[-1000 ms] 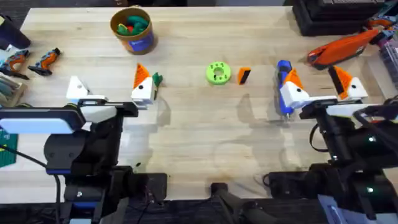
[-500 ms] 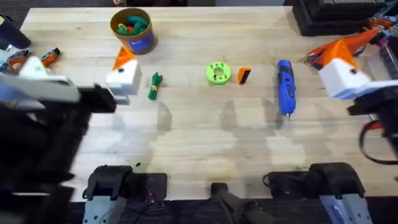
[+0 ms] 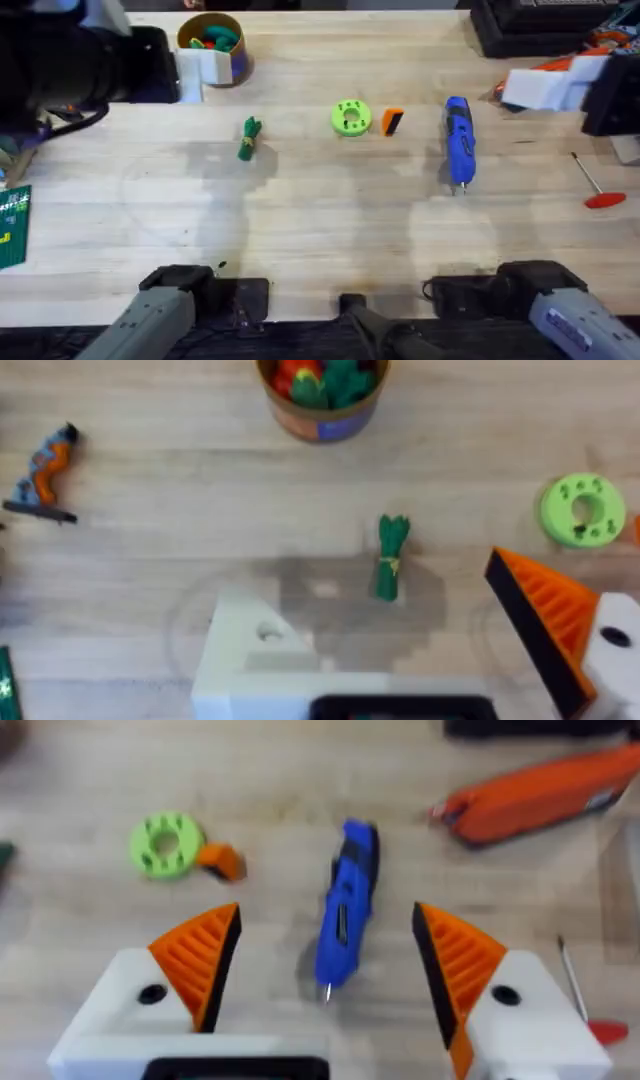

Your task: Pick up the gripper from the table and insert it into the empty holder that is missing its gripper. Then pick up a screw, insert it into the mounting hole, and use the screwdriver to tighten it. Finally, clean up the table by picking up the vegetable and placing it into the bucket.

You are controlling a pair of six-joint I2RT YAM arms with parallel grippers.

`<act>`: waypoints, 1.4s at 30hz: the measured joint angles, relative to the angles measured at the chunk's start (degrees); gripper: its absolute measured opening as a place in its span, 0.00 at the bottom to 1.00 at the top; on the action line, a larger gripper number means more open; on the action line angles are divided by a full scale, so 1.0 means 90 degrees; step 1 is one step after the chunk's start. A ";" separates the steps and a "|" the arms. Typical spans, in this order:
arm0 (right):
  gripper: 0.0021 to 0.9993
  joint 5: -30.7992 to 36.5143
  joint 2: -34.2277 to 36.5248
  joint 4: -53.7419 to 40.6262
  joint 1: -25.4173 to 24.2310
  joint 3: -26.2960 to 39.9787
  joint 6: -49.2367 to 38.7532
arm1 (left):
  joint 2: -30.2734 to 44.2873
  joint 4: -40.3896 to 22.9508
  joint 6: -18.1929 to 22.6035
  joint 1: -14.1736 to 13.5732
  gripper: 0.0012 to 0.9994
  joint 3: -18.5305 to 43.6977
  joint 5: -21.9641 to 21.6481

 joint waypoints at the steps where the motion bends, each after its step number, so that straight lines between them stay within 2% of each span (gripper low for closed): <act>1: 0.99 -0.0002 0.0246 -0.0276 0.0000 0.0162 0.0000 | 0.0210 -0.0155 0.0000 0.0002 0.99 0.0114 0.0000; 4: 0.99 -0.0010 0.0867 -0.0877 0.0000 0.0477 0.0000 | 0.0717 -0.0486 0.0000 0.0001 0.99 0.0275 0.0000; 9: 0.99 -0.0010 0.1424 -0.1358 0.0000 0.0567 0.0000 | 0.1331 -0.0776 0.0000 0.0002 0.99 0.0279 0.0000; 21: 0.99 -0.0010 0.2132 -0.1492 0.0000 0.0576 0.0000 | 0.1880 -0.0884 0.0099 -0.0041 0.99 0.0279 -0.0005; 24: 0.99 -0.0010 0.2133 -0.1453 0.0000 0.0586 0.0000 | 0.1931 -0.0916 0.0196 -0.0252 0.99 0.0279 -0.0010; 28: 0.99 -0.0010 0.2133 -0.1451 0.0000 0.0591 0.0000 | 0.2158 -0.0911 0.0263 -0.0792 0.99 0.0284 -0.0014; 31: 0.99 -0.0010 0.2133 -0.1451 0.0000 0.0591 0.0000 | 0.2461 -0.0906 0.0289 -0.1014 0.99 0.0284 0.0002; 37: 0.99 -0.0010 0.2133 -0.1451 0.0000 0.0591 0.0056 | 0.3021 -0.0839 0.0287 -0.0889 0.99 0.0284 0.0010; 42: 0.99 -0.0010 0.2133 -0.1451 0.0000 0.0591 0.0121 | 0.3391 -0.0447 0.0287 -0.0772 0.99 0.0284 0.0024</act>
